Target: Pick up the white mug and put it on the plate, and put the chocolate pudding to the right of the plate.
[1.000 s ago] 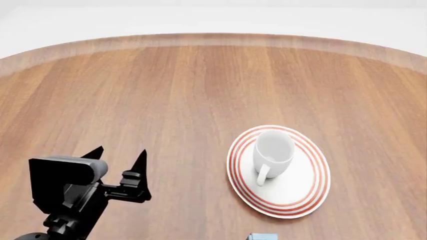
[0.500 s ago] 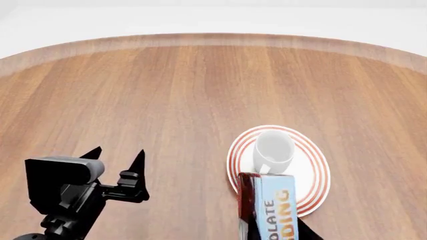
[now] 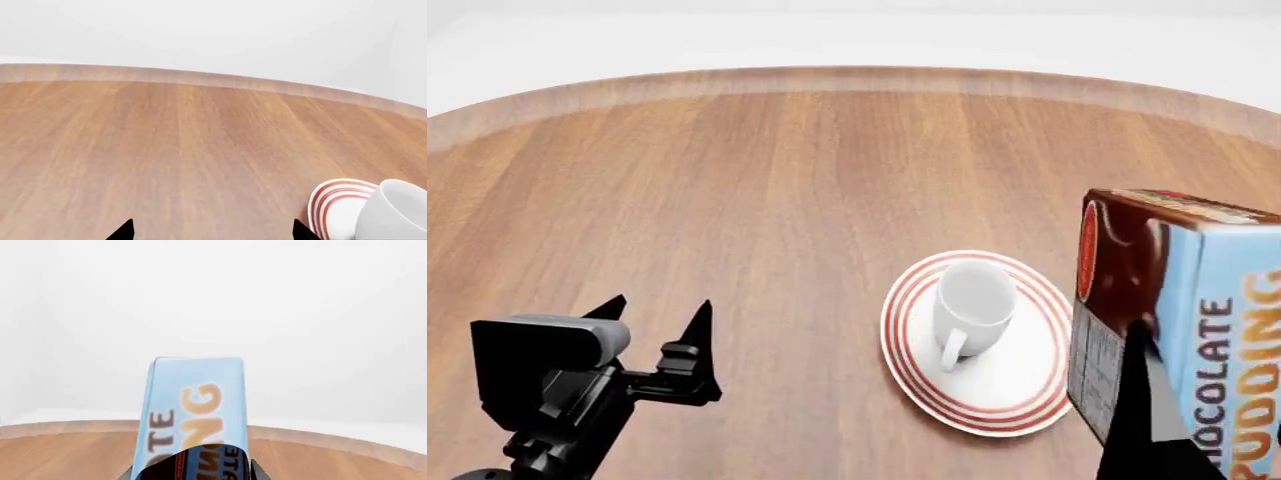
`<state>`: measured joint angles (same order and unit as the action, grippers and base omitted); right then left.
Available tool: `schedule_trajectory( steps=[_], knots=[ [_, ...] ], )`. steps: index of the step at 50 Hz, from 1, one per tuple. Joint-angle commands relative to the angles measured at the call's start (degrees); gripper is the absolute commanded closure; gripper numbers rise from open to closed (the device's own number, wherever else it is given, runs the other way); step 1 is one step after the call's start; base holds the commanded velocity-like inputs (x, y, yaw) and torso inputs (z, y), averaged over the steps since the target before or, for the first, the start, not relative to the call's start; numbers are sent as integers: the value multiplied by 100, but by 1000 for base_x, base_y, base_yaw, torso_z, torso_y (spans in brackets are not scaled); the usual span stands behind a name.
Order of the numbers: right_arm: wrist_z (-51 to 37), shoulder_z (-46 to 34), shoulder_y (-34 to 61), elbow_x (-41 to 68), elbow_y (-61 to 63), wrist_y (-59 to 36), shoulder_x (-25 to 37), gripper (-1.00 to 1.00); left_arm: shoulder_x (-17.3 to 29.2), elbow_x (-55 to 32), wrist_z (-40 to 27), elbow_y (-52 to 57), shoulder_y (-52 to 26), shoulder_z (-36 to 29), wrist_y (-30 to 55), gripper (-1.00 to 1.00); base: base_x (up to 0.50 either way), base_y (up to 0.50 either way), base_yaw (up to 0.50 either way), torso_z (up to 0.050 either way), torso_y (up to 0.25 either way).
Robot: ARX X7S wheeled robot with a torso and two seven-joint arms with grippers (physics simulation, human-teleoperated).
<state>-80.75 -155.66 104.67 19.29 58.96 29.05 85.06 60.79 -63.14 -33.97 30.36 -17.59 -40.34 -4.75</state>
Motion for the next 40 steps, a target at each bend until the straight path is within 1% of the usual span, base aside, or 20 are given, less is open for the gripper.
schedule_trajectory(
  steps=[1,2,3,4,7,8,12,13,17,18,21,23,24,25,29,32,34,35,36,40],
  knots=[
    [974,2374,2978,4066,104,-1684,494,100,-137,61,160,-3,43,159,26,-100,0,0,0,0,0],
    [846,2796,2974,4526,104,-1715,494,100,-149,63,161,-13,33,152,42,-100,0,0,0,0,0],
    [875,3221,2975,4770,104,-2087,494,100,-155,62,161,-16,30,149,48,-100,0,0,0,0,0],
    [754,3223,2843,5038,103,-1713,494,100,-161,78,160,-12,31,141,57,-100,0,0,0,0,0],
    [672,3352,2724,5132,99,-1903,494,100,-175,79,172,-38,37,136,57,-100,0,0,0,0,0],
    [739,3212,2540,5002,-183,-1505,494,100,-180,76,170,-41,36,134,62,-100,0,0,0,0,0],
    [1085,3056,2286,4978,-831,-1213,494,100,-203,76,182,-68,22,124,86,-100,0,0,0,0,0],
    [1243,2927,2141,4934,-1108,-903,494,100,-215,80,189,-82,17,118,93,-100,0,0,0,0,0],
    [1376,2927,2077,4959,-1323,-884,494,100,-229,81,197,-94,15,115,100,-100,0,0,0,0,0],
    [1681,2973,2106,5193,-1743,-945,494,100,-255,99,199,-103,-2,99,123,-100,0,0,0,0,0],
    [1854,3177,2253,5519,-1975,-1369,494,100,-253,118,184,-79,-6,97,135,-100,0,0,0,0,0],
    [2343,3611,2594,5991,-2130,-2467,494,100,-261,131,190,-87,-12,94,142,-100,0,0,0,0,0],
    [2231,3823,2710,5881,-2140,-3133,494,100,-263,130,194,-91,-8,94,138,-100,0,0,0,0,0],
    [2379,3916,2731,6088,-2180,-3380,494,100,-269,130,197,-101,-7,92,140,-100,0,0,0,0,0],
    [2953,4122,2658,5726,-2564,-3423,494,100,-317,140,219,-153,-22,70,166,-100,0,0,0,0,0],
    [3278,4092,2514,5994,-2920,-3284,494,100,-367,142,251,-216,-53,54,194,-100,0,0,0,0,0],
    [3422,4026,2395,5746,-3103,-3115,493,100,-378,156,250,-215,-47,42,203,-100,0,0,0,0,0],
    [3431,3980,2331,5665,-3233,-3352,440,100,-382,161,254,-227,-43,38,205,-100,0,0,0,0,0],
    [3609,3885,2181,6082,-3485,-2933,303,100,-381,158,264,-238,-38,40,199,-100,0,0,0,0,0],
    [3859,3800,1948,6501,-4026,-2655,-88,100,-364,134,278,-263,-20,59,175,-100,0,0,0,0,0]
  ],
)
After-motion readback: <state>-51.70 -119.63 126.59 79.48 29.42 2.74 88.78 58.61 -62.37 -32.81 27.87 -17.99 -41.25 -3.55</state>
